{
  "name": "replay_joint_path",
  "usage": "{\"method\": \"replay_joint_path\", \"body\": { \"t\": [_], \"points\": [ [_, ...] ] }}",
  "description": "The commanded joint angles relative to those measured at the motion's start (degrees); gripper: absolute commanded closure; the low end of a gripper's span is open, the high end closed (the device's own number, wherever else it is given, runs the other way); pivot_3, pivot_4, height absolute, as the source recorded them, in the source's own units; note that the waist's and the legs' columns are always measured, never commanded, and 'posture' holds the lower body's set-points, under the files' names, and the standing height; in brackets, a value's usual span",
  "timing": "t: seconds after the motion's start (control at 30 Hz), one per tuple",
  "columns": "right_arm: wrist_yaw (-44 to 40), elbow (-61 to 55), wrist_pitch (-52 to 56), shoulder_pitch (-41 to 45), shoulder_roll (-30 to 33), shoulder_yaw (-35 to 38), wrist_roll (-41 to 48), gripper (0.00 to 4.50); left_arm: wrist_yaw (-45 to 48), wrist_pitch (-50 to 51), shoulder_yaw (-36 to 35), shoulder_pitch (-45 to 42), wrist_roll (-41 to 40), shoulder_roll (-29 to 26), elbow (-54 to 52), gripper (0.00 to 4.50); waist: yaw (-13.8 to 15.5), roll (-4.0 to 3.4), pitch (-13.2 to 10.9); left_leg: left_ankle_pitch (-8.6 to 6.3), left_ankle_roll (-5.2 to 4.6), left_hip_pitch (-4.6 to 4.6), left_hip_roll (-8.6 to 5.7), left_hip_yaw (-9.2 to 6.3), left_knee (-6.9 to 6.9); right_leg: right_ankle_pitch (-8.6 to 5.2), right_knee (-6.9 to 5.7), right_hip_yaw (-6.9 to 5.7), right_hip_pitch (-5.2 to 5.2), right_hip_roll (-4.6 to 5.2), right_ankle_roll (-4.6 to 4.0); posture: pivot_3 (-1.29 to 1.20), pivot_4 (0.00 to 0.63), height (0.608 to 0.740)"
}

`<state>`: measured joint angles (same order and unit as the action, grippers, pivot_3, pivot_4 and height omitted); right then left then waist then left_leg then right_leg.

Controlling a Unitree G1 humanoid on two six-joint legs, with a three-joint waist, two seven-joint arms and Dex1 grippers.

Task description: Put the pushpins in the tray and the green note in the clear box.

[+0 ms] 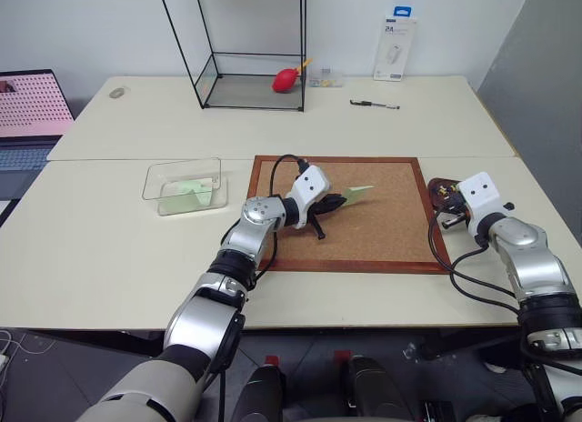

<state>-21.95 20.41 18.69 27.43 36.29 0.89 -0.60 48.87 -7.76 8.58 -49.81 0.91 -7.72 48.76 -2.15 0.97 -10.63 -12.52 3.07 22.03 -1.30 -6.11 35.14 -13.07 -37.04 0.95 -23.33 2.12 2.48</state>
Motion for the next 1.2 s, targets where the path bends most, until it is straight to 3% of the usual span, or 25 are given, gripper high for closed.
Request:
{"method": "replay_joint_path", "body": {
  "t": [0.03, 0.3, 0.37, 0.57, 0.77, 0.97, 1.2],
  "points": [
    [0.54, 0.34, -1.03, 1.47, -0.16, 1.45, -0.33, 3.37, -0.46, 0.04, 0.16, -0.05, -0.07, -0.14, -2.67, 4.5, 0.01, 0.0, 0.0, 0.0, 0.0, 0.0, 0.0, -0.01, 0.0, 0.0, 0.0, 0.0, 0.0, 0.0, 0.0, 0.0, 0.15, 0.74],
    [0.85, -0.72, -0.04, 2.62, -0.28, 2.86, 0.31, 1.62, -0.57, 0.34, 0.0, -0.11, -0.21, -0.2, -2.93, 4.5, 0.01, 0.0, 0.0, 0.0, 0.0, 0.0, 0.0, 0.0, 0.0, 0.0, 0.0, 0.01, 0.0, 0.0, 0.0, 0.0, 0.15, 0.74],
    [0.77, -2.26, 0.62, 2.65, 0.1, 3.56, 0.8, 1.38, -0.73, 0.58, -0.32, -0.43, -0.48, -0.23, -3.08, 4.5, 0.02, 0.0, 0.0, 0.0, 0.0, 0.0, -0.01, 0.0, 0.0, 0.0, 0.0, 0.01, 0.0, 0.0, 0.0, 0.0, 0.15, 0.74],
    [-0.62, -10.1, 4.87, 1.53, 2.18, 7.6, 3.03, 1.38, -2.62, 2.4, -1.86, -2.47, -1.41, -0.93, -5.16, 4.5, 0.04, 0.0, 0.0, 0.0, 0.0, 0.01, -0.01, -0.01, 0.0, 0.0, 0.0, 0.0, 0.0, 0.0, 0.0, 0.0, 0.15, 0.74],
    [-7.66, -20.42, 8.83, -0.15, 2.45, 10.07, 10.44, 1.38, -5.17, 8.3, -4.37, -2.42, -2.68, -4.14, -14.1, 4.5, -0.06, 0.01, -0.01, 0.0, 0.0, 0.02, 0.01, -0.03, 0.0, 0.0, 0.0, -0.01, 0.0, 0.0, 0.0, 0.0, 0.15, 0.74],
    [-18.92, -30.97, 9.87, 1.09, 0.09, 7.07, 21.4, 1.38, -6.39, 20.48, -8.17, 5.0, -3.39, -14.05, -30.64, 4.5, -1.15, 0.0, 0.0, 0.0, 0.0, -0.04, 0.07, -0.03, -0.01, 0.0, -0.04, 0.01, 0.0, -0.05, 0.0, 0.0, 0.15, 0.74],
    [-28.32, -30.87, 13.02, 7.49, -2.07, 0.07, 27.2, 1.38, -7.78, 28.87, -12.69, 15.47, -1.94, -27.58, -42.25, 4.5, -1.08, 0.02, -0.04, 0.0, 0.0, -0.09, 0.1, -0.08, 0.01, 0.0, -0.09, -0.01, 0.02, -0.07, -0.01, 0.0, 0.15, 0.74]
  ]
}}
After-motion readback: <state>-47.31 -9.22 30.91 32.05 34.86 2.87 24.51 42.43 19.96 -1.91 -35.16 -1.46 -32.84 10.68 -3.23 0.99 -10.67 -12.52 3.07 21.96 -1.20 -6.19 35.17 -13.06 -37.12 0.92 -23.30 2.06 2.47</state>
